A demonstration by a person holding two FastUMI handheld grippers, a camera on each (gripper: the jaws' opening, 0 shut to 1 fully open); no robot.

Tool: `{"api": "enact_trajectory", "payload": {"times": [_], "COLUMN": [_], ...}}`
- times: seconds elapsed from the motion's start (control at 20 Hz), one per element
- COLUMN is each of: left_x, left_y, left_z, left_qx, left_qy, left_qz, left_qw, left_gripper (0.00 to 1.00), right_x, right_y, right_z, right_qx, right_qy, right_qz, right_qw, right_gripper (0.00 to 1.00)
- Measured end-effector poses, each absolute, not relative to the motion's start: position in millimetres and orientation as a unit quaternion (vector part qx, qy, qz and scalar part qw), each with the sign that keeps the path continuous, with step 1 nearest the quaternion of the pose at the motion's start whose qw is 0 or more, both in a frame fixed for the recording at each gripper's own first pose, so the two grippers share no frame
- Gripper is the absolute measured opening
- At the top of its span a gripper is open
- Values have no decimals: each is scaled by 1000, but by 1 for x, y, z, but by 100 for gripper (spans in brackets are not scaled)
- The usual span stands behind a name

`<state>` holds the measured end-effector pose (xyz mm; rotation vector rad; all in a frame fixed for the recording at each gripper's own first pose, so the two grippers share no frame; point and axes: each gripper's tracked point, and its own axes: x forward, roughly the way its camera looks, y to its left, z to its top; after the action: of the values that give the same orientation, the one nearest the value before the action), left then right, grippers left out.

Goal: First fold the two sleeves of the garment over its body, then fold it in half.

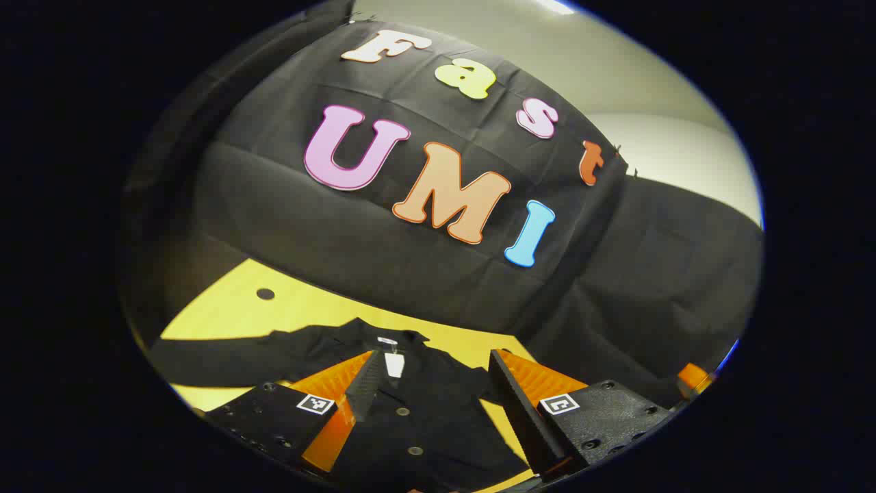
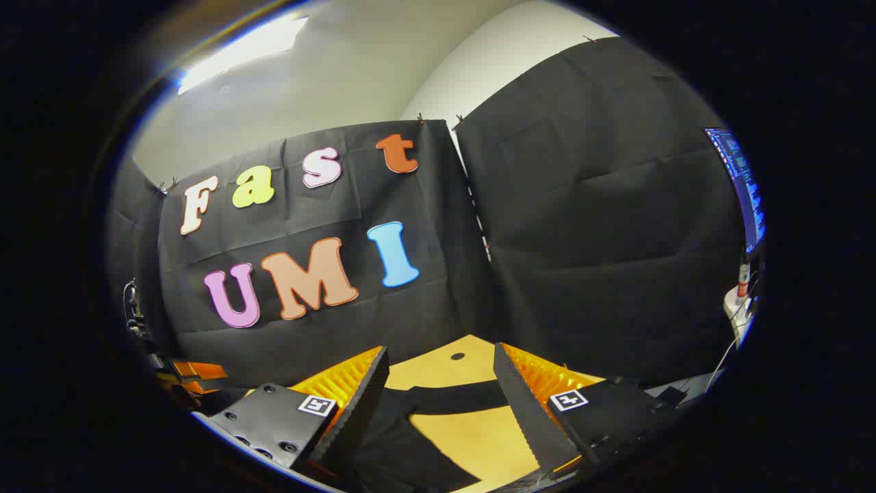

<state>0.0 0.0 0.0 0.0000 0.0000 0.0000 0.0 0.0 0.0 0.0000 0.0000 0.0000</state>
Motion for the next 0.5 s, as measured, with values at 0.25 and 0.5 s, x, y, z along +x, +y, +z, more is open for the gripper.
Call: {"api": "enact_trajectory", "payload": {"times": [0.25,0.5], "left_x": [-4,-28], "left_y": [-3,14], "left_z": [-2,-8], "left_qx": [-10,-2], "left_qy": [-17,-32], "left_qz": [23,66], "left_qw": [1000,997], "left_gripper": [93,92], "right_x": [-12,-1], "right_y": [-42,-49], "right_z": [-2,-6], "right_qx": [19,29], "right_qy": [1,23], "right_qz": [-18,-5], "right_qw": [1000,999], "right_gripper": [97,97]}}
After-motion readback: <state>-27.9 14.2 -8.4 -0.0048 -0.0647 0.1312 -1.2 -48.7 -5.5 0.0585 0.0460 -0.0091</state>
